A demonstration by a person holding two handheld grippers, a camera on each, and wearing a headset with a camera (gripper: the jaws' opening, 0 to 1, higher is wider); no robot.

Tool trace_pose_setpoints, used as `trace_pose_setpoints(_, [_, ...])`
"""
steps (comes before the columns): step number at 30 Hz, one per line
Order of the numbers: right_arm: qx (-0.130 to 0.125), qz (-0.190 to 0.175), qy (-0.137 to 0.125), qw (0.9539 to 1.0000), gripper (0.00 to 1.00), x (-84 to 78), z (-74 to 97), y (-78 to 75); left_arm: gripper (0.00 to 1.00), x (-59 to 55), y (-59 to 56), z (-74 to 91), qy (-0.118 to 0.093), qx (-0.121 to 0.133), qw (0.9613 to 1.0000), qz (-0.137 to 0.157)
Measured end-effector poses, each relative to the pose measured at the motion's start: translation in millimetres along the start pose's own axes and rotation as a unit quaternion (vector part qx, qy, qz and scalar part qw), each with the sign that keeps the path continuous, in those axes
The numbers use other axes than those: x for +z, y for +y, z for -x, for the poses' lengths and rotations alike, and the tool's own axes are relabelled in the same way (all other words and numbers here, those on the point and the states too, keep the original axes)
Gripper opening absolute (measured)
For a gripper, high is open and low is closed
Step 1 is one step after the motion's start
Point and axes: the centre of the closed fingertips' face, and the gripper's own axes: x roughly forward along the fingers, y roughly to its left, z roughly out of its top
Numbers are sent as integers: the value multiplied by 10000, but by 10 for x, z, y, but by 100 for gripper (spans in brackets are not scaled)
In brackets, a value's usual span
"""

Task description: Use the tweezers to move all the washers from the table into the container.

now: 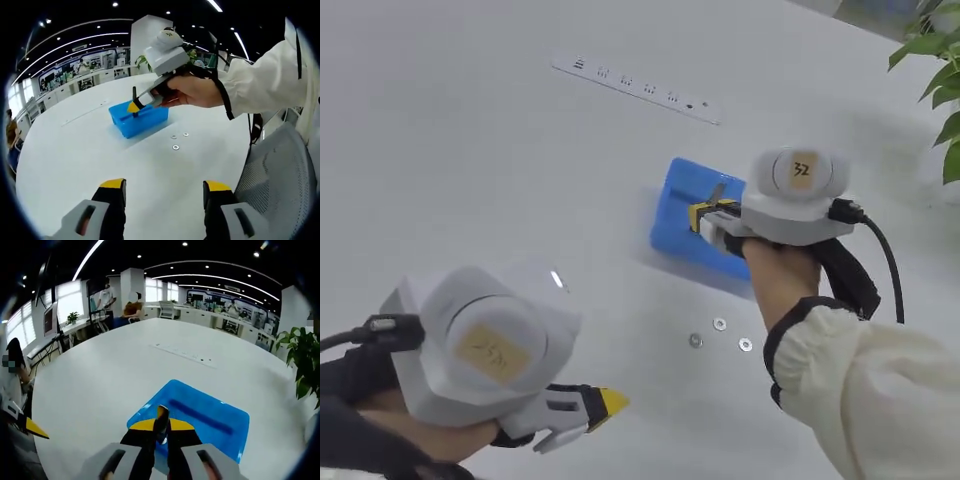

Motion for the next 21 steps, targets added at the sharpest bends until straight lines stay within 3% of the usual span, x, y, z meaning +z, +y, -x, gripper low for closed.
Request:
trace_pose_setpoints(3, [60, -256, -119, 9996, 4, 50, 68, 6, 63, 9, 9, 15, -5, 25, 10000, -20])
trace_pose_setpoints(8, [25, -439, -600, 9972, 4, 289, 430, 24, 63, 18, 9, 38, -27, 49, 10000, -30])
trace_pose_setpoints(11, [-12, -464, -736, 9962, 4, 326, 629, 36, 63, 17, -12, 36, -34, 23, 10000, -34])
trace_pose_setpoints(15, [37, -588, -815, 9949, 4, 284, 866, 109, 63, 18, -47, 23, -23, -26, 10000, -94])
trace_pose_setpoints(21, [144, -801, -750, 9939, 4, 130, 1033, 232, 62, 20, -89, -3, -21, -86, 9999, -141])
